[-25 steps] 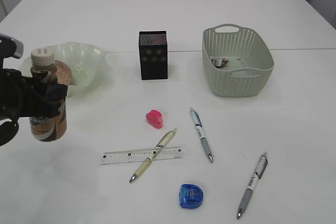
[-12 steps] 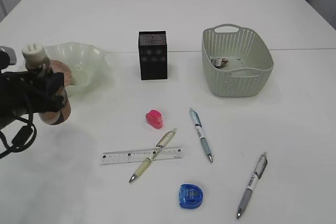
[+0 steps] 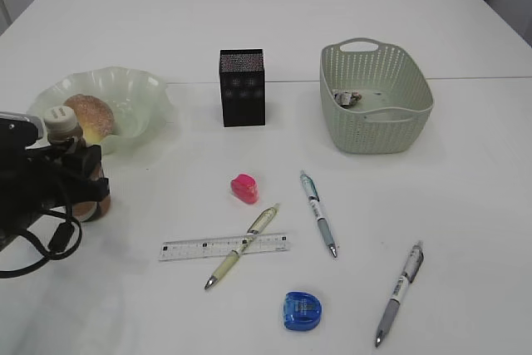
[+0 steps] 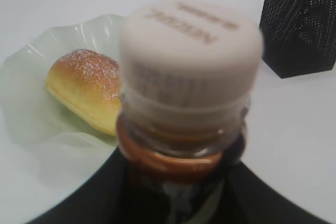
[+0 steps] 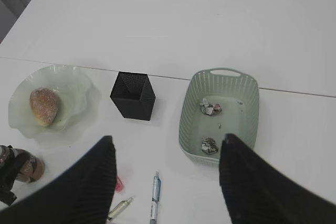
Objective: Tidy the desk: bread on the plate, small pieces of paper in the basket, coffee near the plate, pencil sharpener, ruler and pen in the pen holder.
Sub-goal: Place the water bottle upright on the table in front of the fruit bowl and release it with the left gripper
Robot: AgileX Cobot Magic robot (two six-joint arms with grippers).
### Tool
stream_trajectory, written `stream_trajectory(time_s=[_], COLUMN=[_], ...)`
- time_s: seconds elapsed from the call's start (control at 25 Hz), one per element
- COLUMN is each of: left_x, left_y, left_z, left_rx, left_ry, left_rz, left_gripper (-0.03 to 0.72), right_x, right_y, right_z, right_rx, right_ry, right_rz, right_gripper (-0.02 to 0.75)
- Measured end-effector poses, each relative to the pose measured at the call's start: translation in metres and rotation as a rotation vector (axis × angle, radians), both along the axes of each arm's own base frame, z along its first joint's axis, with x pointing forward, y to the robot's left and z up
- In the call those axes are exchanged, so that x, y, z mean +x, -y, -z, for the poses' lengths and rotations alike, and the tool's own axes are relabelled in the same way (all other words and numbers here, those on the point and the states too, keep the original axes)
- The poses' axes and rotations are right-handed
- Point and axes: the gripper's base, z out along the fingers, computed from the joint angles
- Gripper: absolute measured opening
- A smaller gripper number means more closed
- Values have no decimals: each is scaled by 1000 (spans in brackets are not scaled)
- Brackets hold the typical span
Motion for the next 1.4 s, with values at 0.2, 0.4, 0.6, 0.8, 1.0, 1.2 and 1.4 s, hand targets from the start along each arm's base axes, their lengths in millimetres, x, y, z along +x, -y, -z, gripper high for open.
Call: stream_trajectory(time_s=[0.2, 0.4, 0.6, 0.8, 1.0, 1.2, 1.4], left_x=[2, 2, 2, 2, 2, 3, -4], left_y=[0, 0, 0, 0, -1, -1, -3], left_z=[4, 4, 4, 5, -4, -33, -69], left_rx=[0, -2, -6, -10, -18, -46, -77], left_ry=[25, 27, 27, 9, 24, 119, 173], left_rz=[-1, -1, -4, -12, -18, -26, -23], left_gripper=[277, 277, 345, 522, 557, 559, 559], right_x=[0, 0, 0, 0, 0, 0, 0], right_y=[0, 0, 0, 0, 0, 0, 0], right_z=[0, 0, 0, 0, 0, 0, 0], right_rx=[0, 0, 0, 0, -2, -2, -2], right_ry=[0, 0, 0, 0, -2, -2, -2], right_rz=[0, 0, 0, 0, 1, 1, 1], right_gripper=[458, 458, 458, 458, 458, 458, 458])
